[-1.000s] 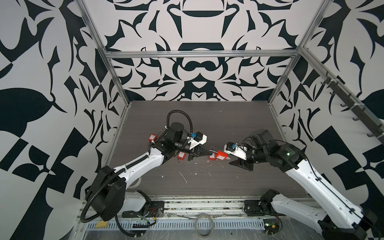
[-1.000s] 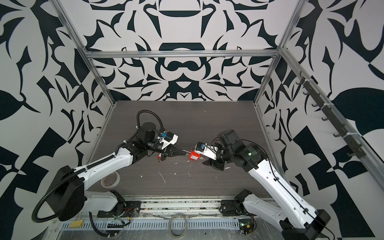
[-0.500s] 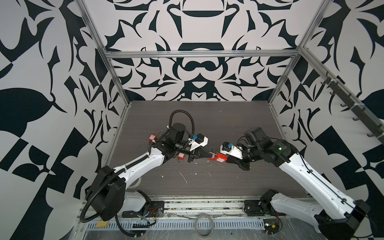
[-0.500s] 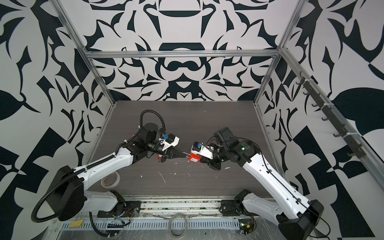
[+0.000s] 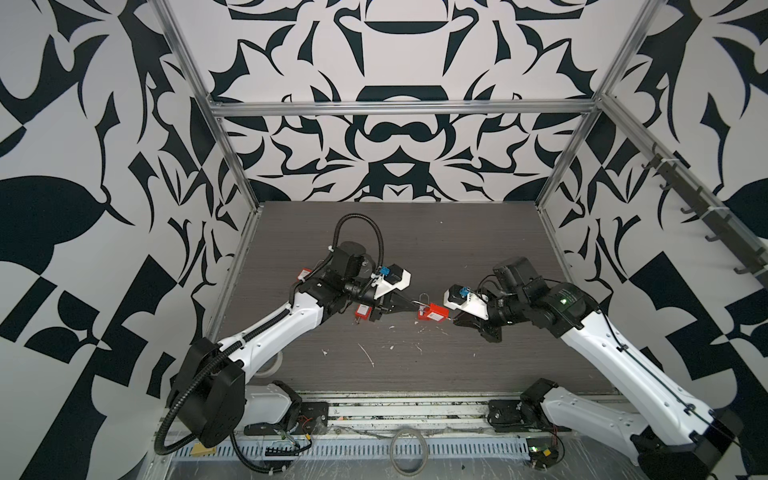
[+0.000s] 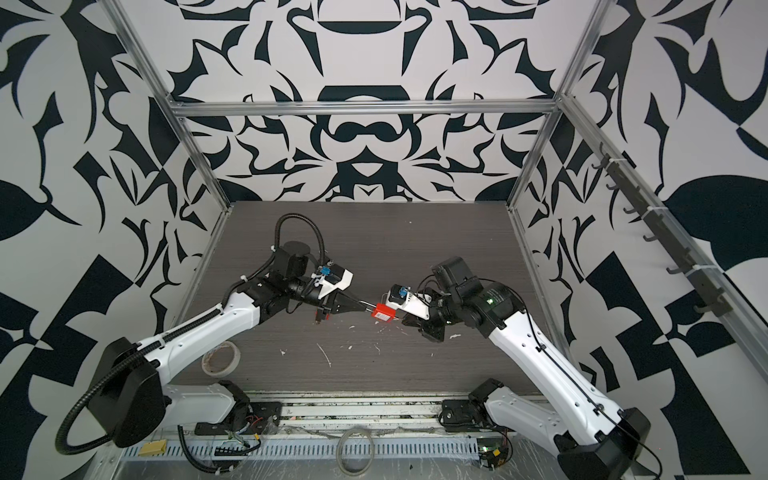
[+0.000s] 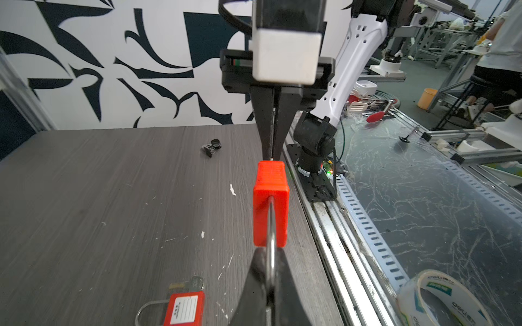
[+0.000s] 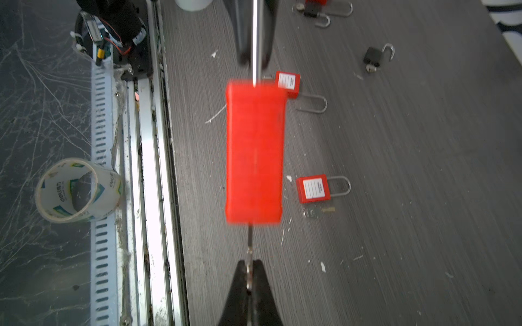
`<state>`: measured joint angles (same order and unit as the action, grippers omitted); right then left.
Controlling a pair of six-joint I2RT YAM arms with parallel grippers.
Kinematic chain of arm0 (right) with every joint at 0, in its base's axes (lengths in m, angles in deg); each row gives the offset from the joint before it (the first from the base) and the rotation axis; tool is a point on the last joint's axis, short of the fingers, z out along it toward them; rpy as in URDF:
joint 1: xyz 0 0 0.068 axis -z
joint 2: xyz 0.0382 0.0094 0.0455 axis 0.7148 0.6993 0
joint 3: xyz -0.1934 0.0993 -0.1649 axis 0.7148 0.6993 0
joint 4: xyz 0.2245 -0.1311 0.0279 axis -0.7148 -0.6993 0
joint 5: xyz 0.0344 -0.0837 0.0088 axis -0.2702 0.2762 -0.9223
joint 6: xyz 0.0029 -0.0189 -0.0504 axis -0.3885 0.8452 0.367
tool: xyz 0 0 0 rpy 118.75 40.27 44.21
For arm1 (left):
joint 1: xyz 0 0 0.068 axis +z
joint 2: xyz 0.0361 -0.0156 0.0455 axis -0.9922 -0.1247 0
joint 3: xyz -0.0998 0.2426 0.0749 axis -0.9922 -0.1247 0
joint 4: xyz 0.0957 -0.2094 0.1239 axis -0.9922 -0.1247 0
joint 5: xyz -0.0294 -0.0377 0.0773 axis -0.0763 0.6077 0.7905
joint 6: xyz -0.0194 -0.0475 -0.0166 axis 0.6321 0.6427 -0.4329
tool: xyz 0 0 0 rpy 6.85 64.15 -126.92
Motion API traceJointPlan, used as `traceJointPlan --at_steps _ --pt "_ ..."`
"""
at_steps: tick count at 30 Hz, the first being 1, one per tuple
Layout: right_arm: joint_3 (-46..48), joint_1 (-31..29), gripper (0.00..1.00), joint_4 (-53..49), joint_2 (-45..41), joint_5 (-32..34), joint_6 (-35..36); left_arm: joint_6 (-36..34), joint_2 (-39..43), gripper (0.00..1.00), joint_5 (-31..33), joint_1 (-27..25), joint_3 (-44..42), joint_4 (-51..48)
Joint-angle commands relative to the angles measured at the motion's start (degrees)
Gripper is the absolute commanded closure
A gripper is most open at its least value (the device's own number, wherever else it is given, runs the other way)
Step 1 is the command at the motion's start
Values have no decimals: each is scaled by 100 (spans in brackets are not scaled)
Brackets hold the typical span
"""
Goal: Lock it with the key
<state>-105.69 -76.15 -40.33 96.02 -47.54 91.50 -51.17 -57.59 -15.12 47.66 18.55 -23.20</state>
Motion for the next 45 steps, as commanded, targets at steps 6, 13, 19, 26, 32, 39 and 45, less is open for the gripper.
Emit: traceJointPlan --at_steps 6,13,19,26,32,39,45 --pt "-97 231 100 -379 146 137 41 -462 150 100 -74 244 249 -736" --pt "61 249 100 998 -95 542 -1877 -1494 -852 100 193 237 1452 -3559" --pt "-264 243 100 1054 212 1434 -3567 -1713 -1260 100 563 206 1817 -4431" --pt "-23 190 100 1114 214 1994 -4922 -1908 -1905 100 1174 -149 2121 -5107" --pt "669 -184 100 1523 -295 2274 -5843 -1958 -2718 100 1866 -644 2528 -5428" --pt "1536 -777 100 1714 -628 2675 -6855 -1964 -3564 100 2213 -1038 3162 -5660" --pt "2344 -1355 100 2185 -900 2762 -7371 -2086 -4157 100 2428 -1188 3657 -6187"
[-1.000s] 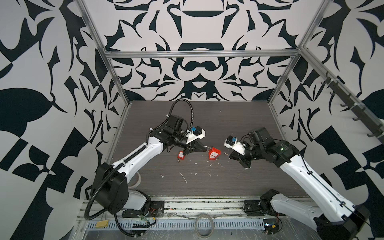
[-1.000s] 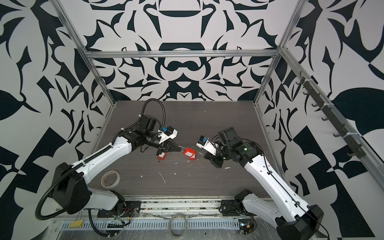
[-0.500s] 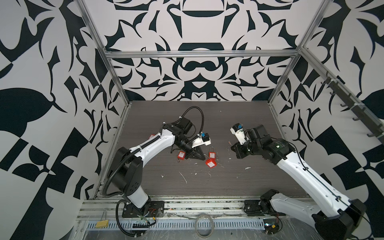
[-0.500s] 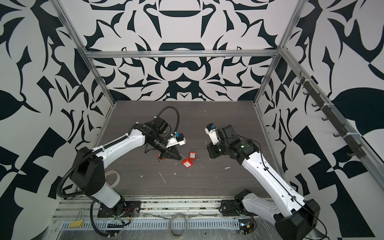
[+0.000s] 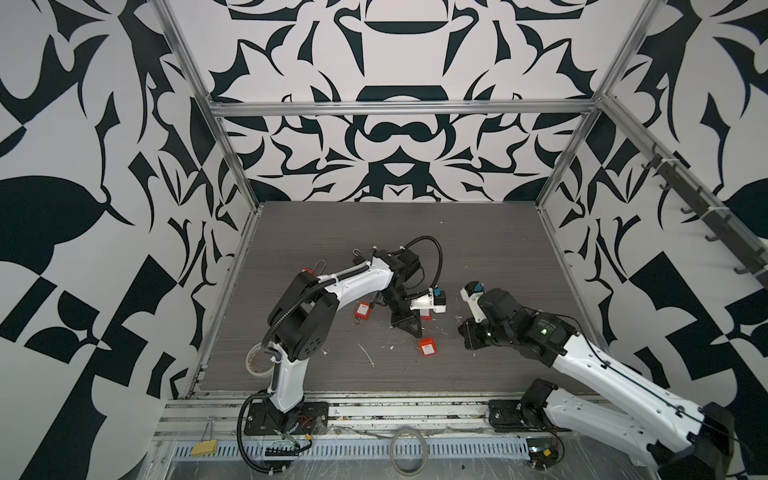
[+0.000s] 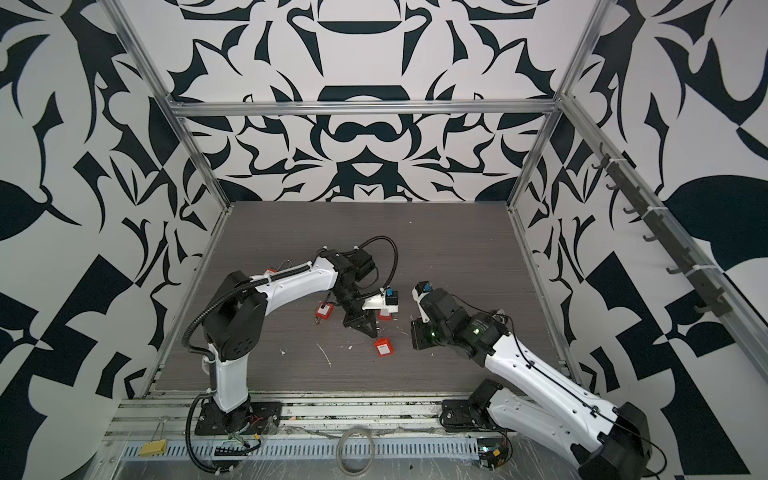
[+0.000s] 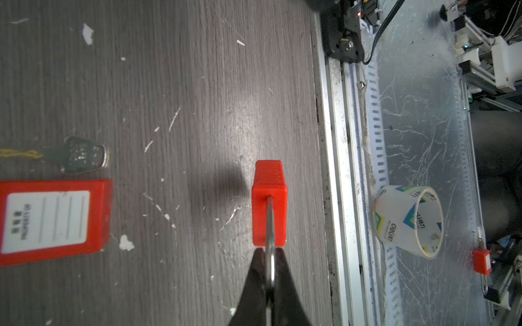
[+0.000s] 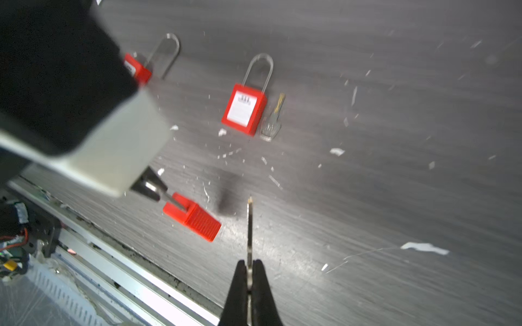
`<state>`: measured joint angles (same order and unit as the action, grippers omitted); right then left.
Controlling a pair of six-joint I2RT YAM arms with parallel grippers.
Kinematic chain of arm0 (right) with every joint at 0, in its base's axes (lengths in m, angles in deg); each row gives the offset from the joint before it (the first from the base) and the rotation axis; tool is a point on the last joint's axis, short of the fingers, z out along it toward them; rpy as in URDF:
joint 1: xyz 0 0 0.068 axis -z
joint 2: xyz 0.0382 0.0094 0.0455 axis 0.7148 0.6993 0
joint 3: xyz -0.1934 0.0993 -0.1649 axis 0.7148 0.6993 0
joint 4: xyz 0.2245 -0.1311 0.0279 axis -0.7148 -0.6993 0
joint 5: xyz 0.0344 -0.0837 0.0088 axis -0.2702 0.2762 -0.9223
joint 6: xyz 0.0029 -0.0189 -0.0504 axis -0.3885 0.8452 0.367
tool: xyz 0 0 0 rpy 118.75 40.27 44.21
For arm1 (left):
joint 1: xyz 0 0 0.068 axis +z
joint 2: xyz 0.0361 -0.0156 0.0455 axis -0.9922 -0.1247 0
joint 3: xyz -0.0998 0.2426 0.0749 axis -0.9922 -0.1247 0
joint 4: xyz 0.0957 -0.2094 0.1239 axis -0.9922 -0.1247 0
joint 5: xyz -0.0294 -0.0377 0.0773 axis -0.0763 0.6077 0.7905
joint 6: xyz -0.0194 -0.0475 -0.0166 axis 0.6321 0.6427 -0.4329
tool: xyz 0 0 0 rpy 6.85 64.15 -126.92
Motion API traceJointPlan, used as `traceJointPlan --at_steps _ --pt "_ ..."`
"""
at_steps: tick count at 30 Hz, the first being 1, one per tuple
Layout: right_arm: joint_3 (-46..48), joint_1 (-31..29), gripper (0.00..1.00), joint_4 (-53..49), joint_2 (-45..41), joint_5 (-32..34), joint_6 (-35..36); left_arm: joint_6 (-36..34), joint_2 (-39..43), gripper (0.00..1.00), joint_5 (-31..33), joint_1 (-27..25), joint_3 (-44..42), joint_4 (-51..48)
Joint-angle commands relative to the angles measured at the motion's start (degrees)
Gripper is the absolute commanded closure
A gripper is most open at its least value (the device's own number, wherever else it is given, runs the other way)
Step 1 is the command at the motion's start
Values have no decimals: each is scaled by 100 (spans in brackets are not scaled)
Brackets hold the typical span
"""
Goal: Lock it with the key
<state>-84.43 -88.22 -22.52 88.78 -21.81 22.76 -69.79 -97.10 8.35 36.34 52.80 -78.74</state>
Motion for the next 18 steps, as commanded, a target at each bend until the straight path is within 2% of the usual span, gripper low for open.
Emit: traceJointPlan --at_steps 1,7,13,18 --pt "341 -223 100 479 -240 205 -585 -238 -292 100 101 -68 306 -735" --pt "798 -629 100 662 -487 429 -876 -289 -525 100 265 -121 455 -933" --pt "997 -757 100 826 -432 513 -1073 -282 -876 100 471 -249 849 -1183" --pt "1007 -799 100 888 -416 568 -1114 -122 -1106 93 756 -325 1139 -1153"
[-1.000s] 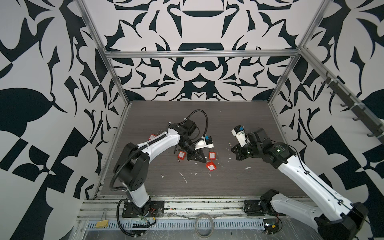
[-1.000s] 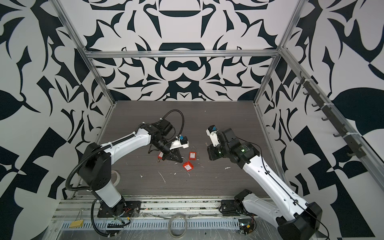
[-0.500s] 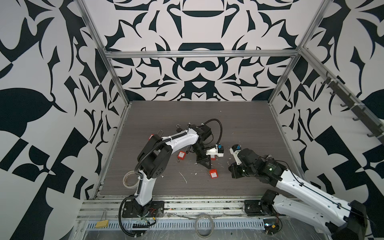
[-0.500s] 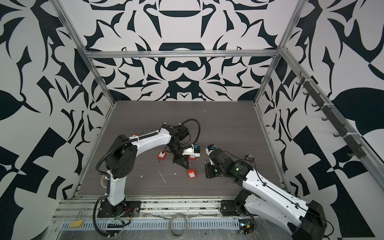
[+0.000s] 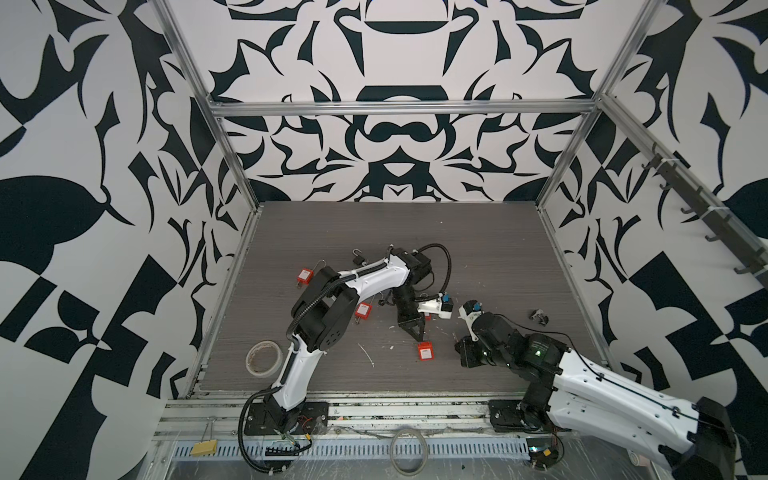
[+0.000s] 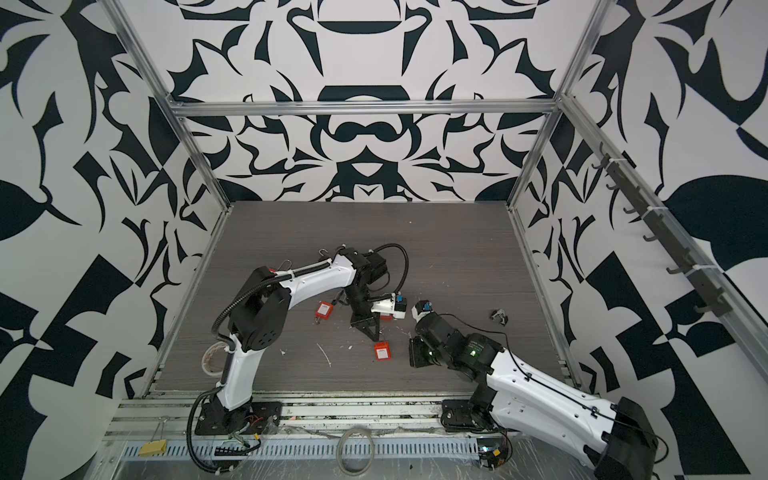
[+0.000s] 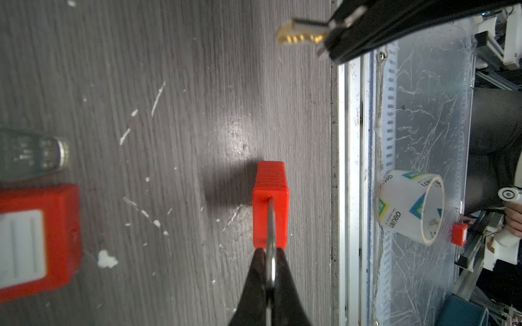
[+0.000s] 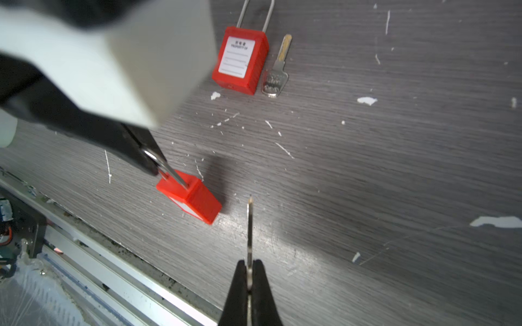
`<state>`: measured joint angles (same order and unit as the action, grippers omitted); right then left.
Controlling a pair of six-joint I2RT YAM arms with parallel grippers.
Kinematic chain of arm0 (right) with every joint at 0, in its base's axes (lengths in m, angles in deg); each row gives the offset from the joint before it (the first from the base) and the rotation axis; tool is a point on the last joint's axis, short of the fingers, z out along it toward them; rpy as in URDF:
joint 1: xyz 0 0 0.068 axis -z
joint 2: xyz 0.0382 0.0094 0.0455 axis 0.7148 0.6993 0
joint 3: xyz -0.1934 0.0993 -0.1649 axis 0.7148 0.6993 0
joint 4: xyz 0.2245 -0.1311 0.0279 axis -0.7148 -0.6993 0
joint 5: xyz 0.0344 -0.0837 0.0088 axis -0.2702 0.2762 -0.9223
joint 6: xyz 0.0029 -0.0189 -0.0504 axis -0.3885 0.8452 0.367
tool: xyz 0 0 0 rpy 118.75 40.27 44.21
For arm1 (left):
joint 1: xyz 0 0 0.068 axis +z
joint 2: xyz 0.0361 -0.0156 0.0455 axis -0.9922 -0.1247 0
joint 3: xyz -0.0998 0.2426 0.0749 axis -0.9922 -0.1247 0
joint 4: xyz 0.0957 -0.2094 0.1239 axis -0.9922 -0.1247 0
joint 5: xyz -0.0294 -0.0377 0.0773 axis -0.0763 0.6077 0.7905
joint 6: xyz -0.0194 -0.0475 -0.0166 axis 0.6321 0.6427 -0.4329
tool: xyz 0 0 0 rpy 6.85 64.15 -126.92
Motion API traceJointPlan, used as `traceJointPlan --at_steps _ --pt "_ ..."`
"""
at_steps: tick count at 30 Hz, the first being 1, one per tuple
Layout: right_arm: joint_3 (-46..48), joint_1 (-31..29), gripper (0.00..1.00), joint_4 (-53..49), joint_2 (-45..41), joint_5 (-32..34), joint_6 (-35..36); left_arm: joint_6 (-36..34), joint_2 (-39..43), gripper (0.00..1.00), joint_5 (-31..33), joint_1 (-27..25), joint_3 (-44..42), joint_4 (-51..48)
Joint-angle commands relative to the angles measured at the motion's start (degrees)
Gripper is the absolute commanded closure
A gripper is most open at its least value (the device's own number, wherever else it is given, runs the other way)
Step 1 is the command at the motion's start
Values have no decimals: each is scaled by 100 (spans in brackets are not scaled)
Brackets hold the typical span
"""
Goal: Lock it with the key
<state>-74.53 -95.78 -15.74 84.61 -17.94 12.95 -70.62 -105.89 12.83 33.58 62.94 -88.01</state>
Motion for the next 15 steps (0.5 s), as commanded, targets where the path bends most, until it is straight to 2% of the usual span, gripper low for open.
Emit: traceJointPlan --at_steps 1,8,15 --pt "21 -50 100 213 -7 197 -150 -8 -267 91 361 -49 169 -200" --pt "170 -108 100 386 -44 140 -297 223 -503 86 656 -49 448 25" --pt "184 -192 100 475 74 141 -453 498 -476 73 679 -32 500 337"
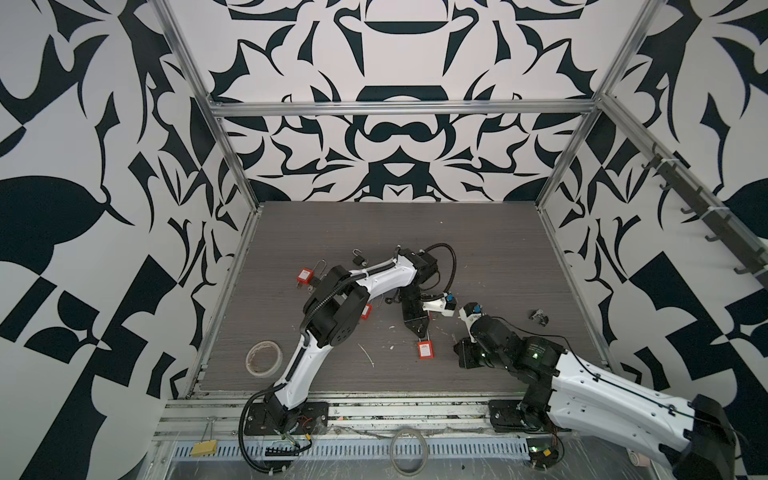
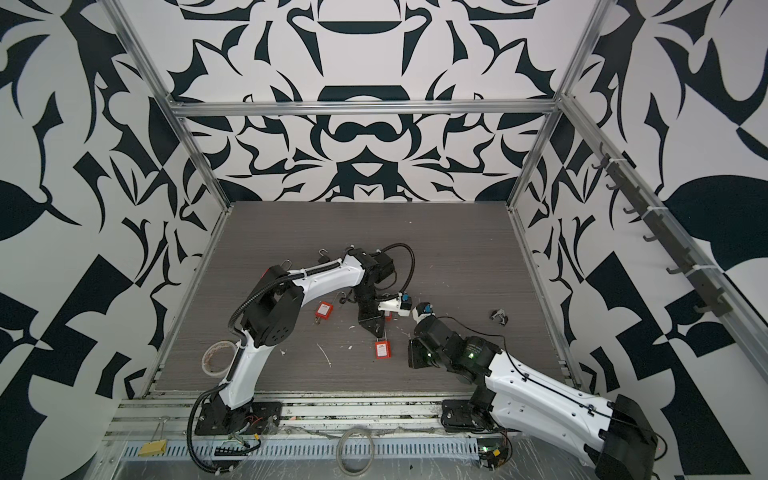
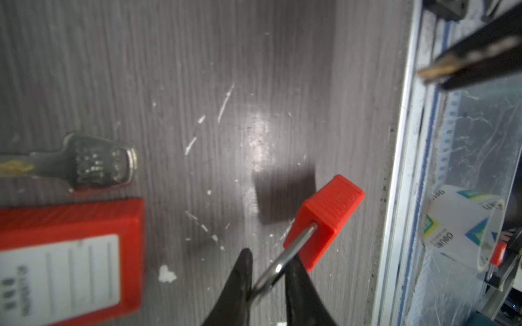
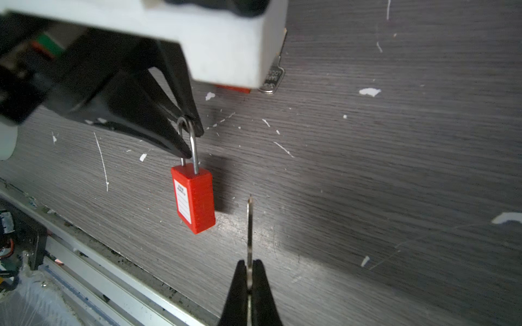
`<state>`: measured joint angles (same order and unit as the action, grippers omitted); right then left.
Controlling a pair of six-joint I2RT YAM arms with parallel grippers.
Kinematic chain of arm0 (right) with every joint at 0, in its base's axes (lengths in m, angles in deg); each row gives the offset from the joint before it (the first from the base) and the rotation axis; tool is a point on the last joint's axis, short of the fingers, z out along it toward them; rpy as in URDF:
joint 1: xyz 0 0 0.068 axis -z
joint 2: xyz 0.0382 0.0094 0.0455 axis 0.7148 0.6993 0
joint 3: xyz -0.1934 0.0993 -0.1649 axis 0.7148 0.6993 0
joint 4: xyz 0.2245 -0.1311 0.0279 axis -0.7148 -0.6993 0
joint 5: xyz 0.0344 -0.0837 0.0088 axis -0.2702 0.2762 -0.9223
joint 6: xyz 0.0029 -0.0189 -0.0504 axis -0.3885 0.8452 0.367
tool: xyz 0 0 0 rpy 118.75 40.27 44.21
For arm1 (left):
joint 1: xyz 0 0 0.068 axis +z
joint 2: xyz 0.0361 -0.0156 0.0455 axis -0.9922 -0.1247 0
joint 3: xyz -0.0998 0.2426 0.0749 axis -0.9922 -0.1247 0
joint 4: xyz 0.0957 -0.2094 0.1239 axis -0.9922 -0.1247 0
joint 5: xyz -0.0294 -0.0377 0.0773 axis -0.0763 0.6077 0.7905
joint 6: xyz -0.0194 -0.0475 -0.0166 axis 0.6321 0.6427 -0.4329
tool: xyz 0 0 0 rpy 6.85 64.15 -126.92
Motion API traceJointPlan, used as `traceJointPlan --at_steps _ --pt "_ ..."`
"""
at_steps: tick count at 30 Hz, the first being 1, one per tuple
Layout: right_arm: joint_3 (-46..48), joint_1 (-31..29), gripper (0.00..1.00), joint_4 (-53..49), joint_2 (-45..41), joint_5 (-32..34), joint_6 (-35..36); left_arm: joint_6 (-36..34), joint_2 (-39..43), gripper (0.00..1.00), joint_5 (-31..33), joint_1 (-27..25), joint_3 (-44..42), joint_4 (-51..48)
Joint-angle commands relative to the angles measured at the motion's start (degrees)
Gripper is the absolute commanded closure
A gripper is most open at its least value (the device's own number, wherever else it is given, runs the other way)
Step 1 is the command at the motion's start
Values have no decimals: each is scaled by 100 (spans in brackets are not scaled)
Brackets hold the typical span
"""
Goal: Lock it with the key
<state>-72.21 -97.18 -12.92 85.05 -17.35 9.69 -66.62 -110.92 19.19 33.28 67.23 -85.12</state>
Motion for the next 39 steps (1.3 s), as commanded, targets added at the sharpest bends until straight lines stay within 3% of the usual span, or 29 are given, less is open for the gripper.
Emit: traceJointPlan --at_steps 1,8,12,18,23,30,39 --pt "-50 -66 100 183 58 85 -143 137 63 72 -2 19 64 123" --pt "-74 -150 100 158 108 79 -214 515 540 58 -132 112 -88 757" --pt "-142 -178 100 144 157 63 -202 848 1094 57 -226 304 -403 1304" --pt "-324 -191 100 164 872 -43 -110 1790 2377 59 -81 896 -1573 2702" --pt "-621 -189 100 339 1659 0 108 2476 3733 59 -5 1259 -3028 3857" --pt "-693 -193 100 736 2262 92 94 3181 5491 59 64 1497 -4297 4350" --pt "-1059 -184 99 604 2634 -20 296 4014 6948 51 1012 1556 -5538 5190"
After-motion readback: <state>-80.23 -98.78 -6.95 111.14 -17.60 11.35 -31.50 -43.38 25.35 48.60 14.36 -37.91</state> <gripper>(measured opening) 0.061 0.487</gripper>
